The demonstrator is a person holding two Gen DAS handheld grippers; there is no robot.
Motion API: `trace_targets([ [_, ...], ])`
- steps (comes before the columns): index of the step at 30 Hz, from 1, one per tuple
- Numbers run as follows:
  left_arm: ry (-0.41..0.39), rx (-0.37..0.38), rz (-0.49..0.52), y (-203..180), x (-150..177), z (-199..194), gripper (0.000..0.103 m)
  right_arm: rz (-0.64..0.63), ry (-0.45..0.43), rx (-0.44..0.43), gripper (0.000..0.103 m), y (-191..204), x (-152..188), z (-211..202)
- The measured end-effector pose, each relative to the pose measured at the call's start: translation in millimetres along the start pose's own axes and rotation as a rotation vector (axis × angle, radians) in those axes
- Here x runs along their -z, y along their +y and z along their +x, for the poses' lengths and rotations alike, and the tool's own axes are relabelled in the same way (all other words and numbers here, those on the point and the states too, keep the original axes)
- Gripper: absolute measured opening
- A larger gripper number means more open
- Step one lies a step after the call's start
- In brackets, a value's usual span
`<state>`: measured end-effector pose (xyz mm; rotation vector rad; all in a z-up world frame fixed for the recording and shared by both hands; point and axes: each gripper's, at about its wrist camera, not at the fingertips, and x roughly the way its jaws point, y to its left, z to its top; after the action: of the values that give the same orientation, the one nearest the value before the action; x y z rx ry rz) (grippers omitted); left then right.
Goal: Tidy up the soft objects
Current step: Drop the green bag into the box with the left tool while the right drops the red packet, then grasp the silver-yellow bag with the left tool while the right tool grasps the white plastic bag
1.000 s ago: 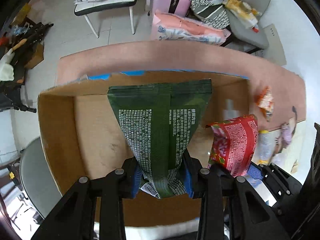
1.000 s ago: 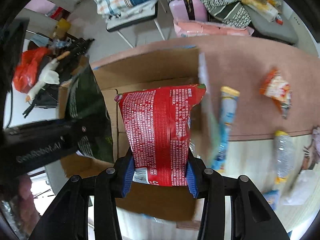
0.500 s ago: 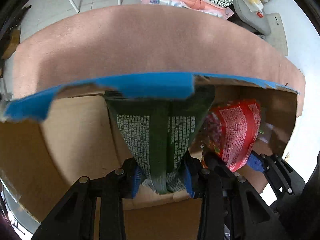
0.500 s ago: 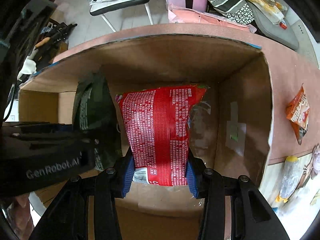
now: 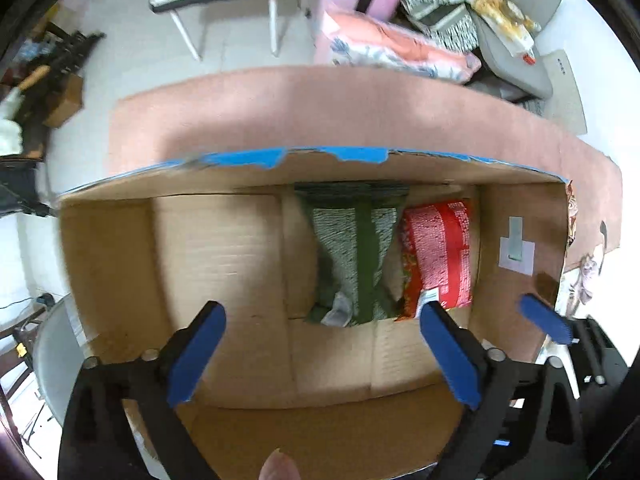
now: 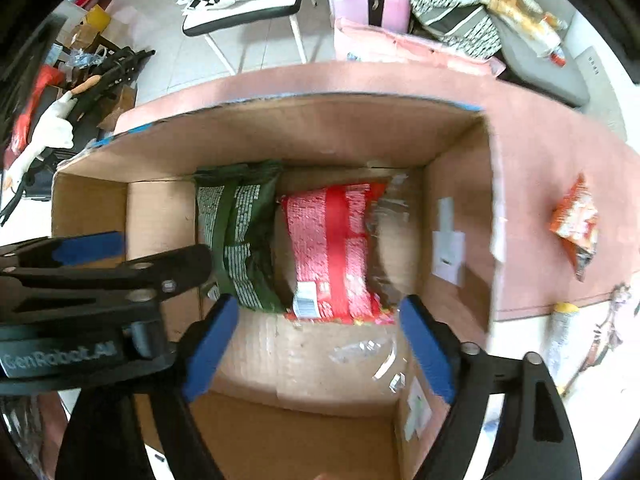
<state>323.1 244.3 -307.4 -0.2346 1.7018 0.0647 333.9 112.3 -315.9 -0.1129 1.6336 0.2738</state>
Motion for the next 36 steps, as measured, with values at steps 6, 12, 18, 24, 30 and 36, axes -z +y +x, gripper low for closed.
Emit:
trace_targets([
  [6, -0.135, -0.066, -0.024, 10.6, 41.8, -26.5, 0.102, 0.003, -0.089, 0.002, 0.103, -9.3, 34.8, -34.5],
  [12, -0.238, -0.096, -0.040, 6.3, 78.3, -46.5, 0.102, -0.025, -0.169, 0.032, 0.103, -12.9, 76.3, -70.9],
  [18, -0.341, -0.131, -0.039, 8.7, 120.3, -72.2, 0.102, -0.028, -0.215, -0.002, 0.103, -11.4, 111.9, -94.3],
  [24, -0.428, -0.158, -0.039, 8.6, 148.5, -95.5, 0.102, -0.034, -0.264, -0.020, 0.103, -10.1, 138.8, -112.9],
  [30, -0.447, -0.158, -0.005, -9.7, 160.9, -108.4, 0.102, -0.001, -0.287, -0.045, 0.103, -24.0, 155.5, -122.6],
  [36, -0.501, -0.155, 0.076, -70.9, 169.9, -125.1, 0.102, 0.102, -0.309, -0.096, 0.103, -89.4, 175.2, -141.2],
])
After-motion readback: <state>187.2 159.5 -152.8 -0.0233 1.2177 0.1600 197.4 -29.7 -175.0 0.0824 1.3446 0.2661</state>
